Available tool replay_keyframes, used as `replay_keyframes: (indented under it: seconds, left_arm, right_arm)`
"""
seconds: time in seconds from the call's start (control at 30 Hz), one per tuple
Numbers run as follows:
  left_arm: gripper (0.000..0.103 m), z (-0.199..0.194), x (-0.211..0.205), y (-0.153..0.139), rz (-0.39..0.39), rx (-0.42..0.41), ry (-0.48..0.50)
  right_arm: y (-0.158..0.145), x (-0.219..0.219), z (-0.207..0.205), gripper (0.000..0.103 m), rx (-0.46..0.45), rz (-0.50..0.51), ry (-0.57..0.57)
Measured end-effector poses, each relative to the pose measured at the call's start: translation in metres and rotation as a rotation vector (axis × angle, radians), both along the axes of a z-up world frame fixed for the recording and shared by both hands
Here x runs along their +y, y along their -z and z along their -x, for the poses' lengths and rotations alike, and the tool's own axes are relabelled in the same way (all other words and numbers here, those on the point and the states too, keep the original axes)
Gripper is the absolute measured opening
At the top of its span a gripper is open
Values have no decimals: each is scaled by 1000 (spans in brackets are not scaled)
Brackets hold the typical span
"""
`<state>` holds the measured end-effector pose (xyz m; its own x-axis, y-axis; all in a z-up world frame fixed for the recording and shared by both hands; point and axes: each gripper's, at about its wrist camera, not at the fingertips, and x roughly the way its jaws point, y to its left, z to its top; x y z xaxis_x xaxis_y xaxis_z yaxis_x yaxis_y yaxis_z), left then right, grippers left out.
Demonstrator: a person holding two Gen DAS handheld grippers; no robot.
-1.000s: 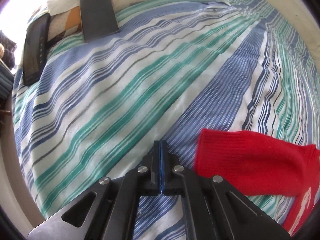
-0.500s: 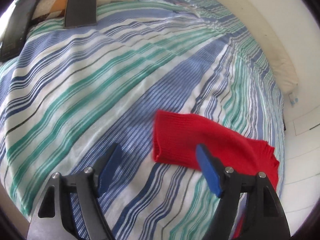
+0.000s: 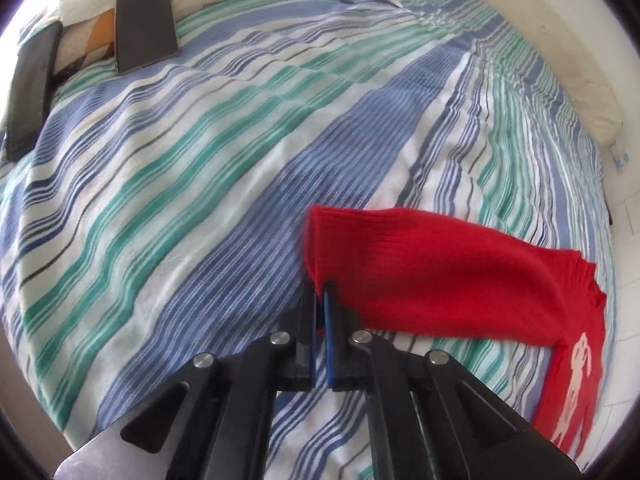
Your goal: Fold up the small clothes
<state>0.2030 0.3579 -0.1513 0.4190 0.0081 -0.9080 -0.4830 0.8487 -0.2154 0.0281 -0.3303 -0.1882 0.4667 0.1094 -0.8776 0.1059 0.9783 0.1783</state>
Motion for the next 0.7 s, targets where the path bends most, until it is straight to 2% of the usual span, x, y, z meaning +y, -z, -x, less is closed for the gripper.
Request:
replay_keyframes:
  seconds: [0.17,0.27,0.43,0.5,0.57,0.63,0.67,0.7]
  left_arm:
    - [1,0,7,12,-46,49,9]
    - [1,-4,0,19,-100,75,23]
    - [2,-6,-5,23,-135,87,24]
    - [6,-6,-3,21,-129,85,14]
    - [10,-1,1,15,-90,58,-11]
    - [41,13,0,2,-68,32,-39]
    - [69,20,-3,-8,-71,8,-46]
    - [83,28,-8,-19,-94,-25,-50]
  right_arm:
    - [3,1,-2,70,7,10,-4]
    - [4,4,-4,73,6,21,-12]
    - [4,2,-2,73,-1,19,-11]
    - [4,2,-2,73,-3,18,-10]
    - [4,2,-2,74,-6,16,-10]
    - [2,1,-1,75,-14,5,-7]
    - [-1,-1,1,75,-26,-2,-4]
    - [-5,-2,3,75,-46,-10,2]
